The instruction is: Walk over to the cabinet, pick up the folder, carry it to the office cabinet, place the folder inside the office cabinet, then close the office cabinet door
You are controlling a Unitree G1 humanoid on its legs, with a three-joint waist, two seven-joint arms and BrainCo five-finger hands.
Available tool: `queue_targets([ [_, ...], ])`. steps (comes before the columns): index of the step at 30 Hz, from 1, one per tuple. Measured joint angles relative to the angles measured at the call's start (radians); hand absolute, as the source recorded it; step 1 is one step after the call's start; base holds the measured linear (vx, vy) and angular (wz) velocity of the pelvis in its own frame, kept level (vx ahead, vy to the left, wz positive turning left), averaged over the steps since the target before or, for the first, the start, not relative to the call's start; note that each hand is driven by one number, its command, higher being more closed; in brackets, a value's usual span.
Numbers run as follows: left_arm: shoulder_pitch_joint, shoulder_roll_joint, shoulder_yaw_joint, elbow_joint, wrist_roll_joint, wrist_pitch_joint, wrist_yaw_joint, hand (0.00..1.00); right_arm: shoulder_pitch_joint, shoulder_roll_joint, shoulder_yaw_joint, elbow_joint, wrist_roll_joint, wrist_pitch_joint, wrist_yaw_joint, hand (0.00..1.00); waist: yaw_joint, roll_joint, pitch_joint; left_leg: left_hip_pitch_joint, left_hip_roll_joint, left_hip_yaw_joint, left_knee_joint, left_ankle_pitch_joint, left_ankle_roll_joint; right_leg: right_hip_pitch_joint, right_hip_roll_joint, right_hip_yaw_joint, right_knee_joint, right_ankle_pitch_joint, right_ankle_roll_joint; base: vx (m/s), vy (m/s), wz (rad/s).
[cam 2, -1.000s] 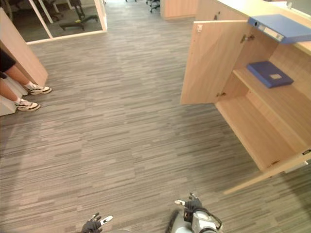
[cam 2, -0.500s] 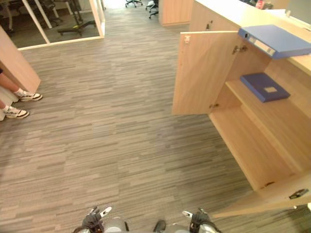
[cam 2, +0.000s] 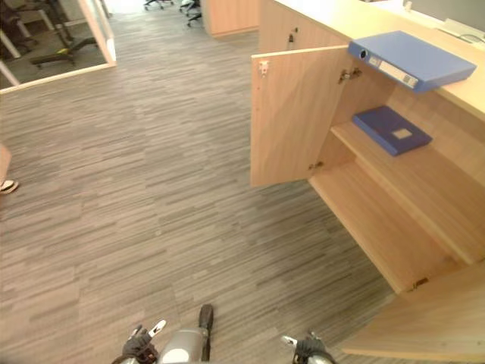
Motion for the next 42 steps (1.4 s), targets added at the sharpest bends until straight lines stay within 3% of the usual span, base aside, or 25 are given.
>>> queue_targets([
  [2, 0.004, 0.012, 0.017, 0.039, 0.005, 0.006, 0.002, 0.0, -0.003, 0.009, -0.029, 0.017, -0.003, 0.002, 0.003, 0.0, 0.002, -0.009, -0.014, 0.031, -0.052, 0.086, 0.018, -0.047, 0.047, -0.03, -0.089, 0.055, 0.049, 0.009, 0.032, 0.37, 0.335, -0.81],
  [3, 0.011, 0.011, 0.021, 0.049, 0.008, 0.008, 0.003, 0.0, -0.003, 0.006, -0.034, 0.017, -0.005, 0.002, 0.004, 0.0, 0.002, -0.005, -0.017, 0.047, -0.061, 0.105, 0.02, -0.063, 0.058, -0.038, -0.107, 0.072, 0.075, 0.009, 0.032, 0.37, 0.381, -0.96],
  [5, 0.036, 0.01, 0.023, 0.063, 0.01, 0.016, 0.003, 0.0, 0.001, -0.003, -0.054, 0.015, -0.006, 0.002, 0.006, 0.0, 0.001, 0.018, -0.032, 0.098, -0.078, 0.161, 0.006, -0.107, 0.083, -0.102, -0.147, 0.127, 0.22, 0.008, 0.032, 0.25, 0.306, -0.81],
  [6, 0.05, 0.005, 0.018, 0.063, 0.014, 0.02, 0.003, 0.0, 0.01, -0.013, -0.081, 0.006, -0.005, 0.002, 0.008, 0.0, -0.009, 0.035, -0.044, 0.13, -0.09, 0.183, -0.017, -0.125, 0.096, -0.178, -0.175, 0.139, 0.383, 0.01, 0.027, 0.25, 0.347, -0.66],
  [7, 0.049, 0.011, 0.001, 0.062, 0.017, 0.021, 0.003, 0.0, 0.01, -0.015, -0.104, -0.016, -0.003, 0.001, 0.01, 0.0, -0.027, 0.03, -0.044, 0.166, -0.11, 0.208, -0.044, -0.131, 0.102, -0.269, -0.229, 0.125, 0.587, 0.019, -0.019, 0.24, 0.334, -0.47],
  [9, 0.046, 0.022, -0.035, 0.058, 0.051, 0.022, 0.006, 0.0, 0.01, -0.022, -0.107, -0.049, -0.002, -0.003, 0.003, 0.0, -0.053, 0.027, -0.042, 0.22, -0.14, 0.222, -0.074, -0.136, 0.108, -0.377, -0.307, 0.055, 0.832, 0.057, -0.108, 0.22, 0.252, -0.2],
  [11, 0.043, 0.023, -0.063, 0.036, 0.079, 0.02, 0.017, 0.0, 0.001, -0.029, -0.108, -0.057, 0.002, -0.007, -0.012, 0.0, -0.068, 0.034, -0.036, 0.291, -0.136, 0.238, -0.12, -0.135, 0.108, -0.402, -0.336, -0.078, 0.88, 0.044, -0.098, 0.26, 0.173, -0.33],
  [12, 0.046, 0.023, -0.084, 0.013, 0.078, 0.016, 0.026, 0.0, -0.007, -0.03, -0.101, -0.054, 0.012, -0.005, -0.018, 0.0, -0.066, 0.042, -0.032, 0.328, -0.112, 0.268, -0.14, -0.137, 0.105, -0.418, -0.312, -0.173, 0.84, 0.01, -0.077, 0.2, 0.07, -0.55],
  [15, 0.034, 0.02, -0.127, 0.015, 0.065, 0.013, 0.032, 0.0, -0.024, -0.024, -0.069, -0.057, 0.049, -0.01, -0.017, 0.0, -0.076, 0.052, -0.021, 0.346, -0.055, 0.3, -0.138, -0.151, 0.084, -0.455, -0.231, -0.26, 0.685, -0.019, -0.066, 0.16, -0.083, -0.58],
  [16, 0.026, 0.02, -0.137, 0.015, 0.066, 0.013, 0.034, 0.0, -0.039, -0.018, -0.054, -0.053, 0.051, -0.009, -0.016, 0.0, -0.076, 0.049, -0.015, 0.349, -0.018, 0.327, -0.136, -0.166, 0.064, -0.482, -0.163, -0.27, 0.524, -0.003, -0.066, 0.13, -0.143, -0.51],
  [17, 0.024, 0.02, -0.139, 0.015, 0.065, 0.012, 0.034, 0.0, -0.042, -0.014, -0.042, -0.05, 0.053, -0.01, -0.016, 0.0, -0.076, 0.04, -0.009, 0.355, -0.012, 0.335, -0.136, -0.172, 0.054, -0.482, -0.145, -0.272, 0.451, 0.02, -0.071, 0.11, -0.176, -0.5],
  [18, 0.014, 0.031, -0.144, 0.017, 0.066, 0.006, 0.035, 0.0, -0.041, -0.007, -0.027, -0.042, 0.064, -0.011, -0.018, 0.0, -0.078, 0.017, 0.002, 0.369, -0.016, 0.337, -0.134, -0.189, 0.031, -0.475, -0.124, -0.257, 0.361, 0.124, -0.128, 0.13, -0.2, -0.36],
  [20, 0.005, 0.006, -0.146, 0.035, 0.072, 0.009, 0.038, 0.0, -0.044, -0.026, -0.025, -0.037, 0.075, -0.01, -0.021, 0.0, -0.081, 0.049, 0.01, 0.395, 0.03, 0.319, -0.138, -0.212, 0.011, -0.445, -0.056, -0.257, 0.314, 0.107, -0.127, 0.18, -0.234, -0.37],
  [24, -0.007, -0.01, -0.124, 0.043, 0.087, 0.017, 0.034, 0.0, -0.037, -0.034, -0.043, -0.033, 0.078, -0.01, -0.023, 0.0, -0.089, 0.073, 0.012, 0.393, 0.104, 0.293, -0.086, -0.262, -0.032, -0.404, 0.03, -0.274, 0.281, 0.054, -0.14, 0.19, -0.238, -0.08],
  [27, -0.015, -0.005, -0.097, 0.032, 0.088, 0.019, 0.03, 0.0, -0.017, -0.022, -0.079, -0.022, 0.077, -0.007, -0.023, 0.0, -0.076, 0.05, 0.018, 0.279, 0.185, 0.243, 0.26, -0.296, -0.071, -0.295, 0.09, -0.286, 0.175, 0.047, -0.142, 0.25, -0.279, 0.09],
  [30, -0.008, -0.017, -0.04, 0.015, 0.088, 0.028, 0.031, 0.0, -0.003, -0.034, -0.071, -0.026, 0.077, -0.003, -0.024, 0.0, -0.074, 0.067, 0.011, 0.109, 0.266, 0.239, 0.695, -0.304, -0.078, -0.176, 0.143, -0.263, 0.081, 0.056, -0.146, 0.37, -0.135, -0.23],
  [34, -0.024, -0.013, -0.037, 0.012, 0.088, 0.027, 0.034, 0.0, -0.034, -0.041, -0.07, 0.011, 0.072, 0.003, -0.024, 0.0, -0.035, 0.065, 0.012, -0.01, 0.217, 0.22, 0.665, -0.346, -0.054, -0.126, 0.139, -0.155, 0.049, 0.056, -0.151, 0.33, 0.039, -0.85],
  [36, -0.03, -0.005, -0.037, 0.011, 0.089, 0.026, 0.035, 0.0, -0.046, -0.039, -0.067, 0.012, 0.063, 0.003, -0.024, 0.0, -0.026, 0.053, 0.02, -0.045, 0.167, 0.144, 0.513, -0.346, -0.052, -0.103, 0.109, -0.097, 0.047, 0.054, -0.148, 0.33, 0.153, -1.02],
  [37, -0.031, 0.0, -0.035, 0.0, 0.092, 0.026, 0.035, 0.0, -0.06, -0.038, -0.065, 0.01, 0.044, 0.003, -0.026, 0.0, -0.021, 0.04, 0.028, -0.057, 0.124, 0.049, 0.348, -0.332, -0.057, -0.083, 0.072, -0.051, 0.041, 0.048, -0.13, 0.35, 0.194, -0.84],
  [38, -0.031, 0.001, -0.034, -0.003, 0.096, 0.027, 0.035, 0.0, -0.063, -0.038, -0.061, 0.006, 0.038, 0.002, -0.027, 0.0, -0.021, 0.038, 0.029, -0.064, 0.111, 0.002, 0.283, -0.321, -0.059, -0.077, 0.059, -0.034, 0.037, 0.044, -0.119, 0.44, 0.287, -0.9],
  [40, -0.028, 0.001, -0.021, -0.005, 0.111, 0.027, 0.036, 0.0, -0.067, -0.038, -0.058, 0.004, 0.036, 0.001, -0.029, 0.0, -0.018, 0.036, 0.029, -0.057, 0.104, -0.092, 0.107, -0.231, -0.071, -0.047, 0.022, 0.002, 0.024, 0.024, -0.058, 0.39, 0.35, -0.62],
  [41, -0.023, 0.001, -0.012, -0.004, 0.113, 0.028, 0.037, 0.0, -0.063, -0.032, -0.057, 0.004, 0.035, 0.001, -0.029, 0.0, -0.015, 0.028, 0.02, -0.048, 0.088, -0.082, 0.114, -0.119, -0.08, -0.029, -0.006, 0.019, 0.018, 0.015, -0.027, 0.4, 0.432, -0.5],
  [42, -0.022, 0.002, -0.009, -0.004, 0.113, 0.028, 0.037, 0.0, -0.065, -0.027, -0.057, 0.003, 0.035, 0.001, -0.029, 0.0, -0.012, 0.027, 0.015, -0.048, 0.075, -0.082, 0.124, -0.072, -0.065, -0.026, -0.023, 0.026, 0.018, 0.014, -0.012, 0.49, 0.531, -0.54],
])
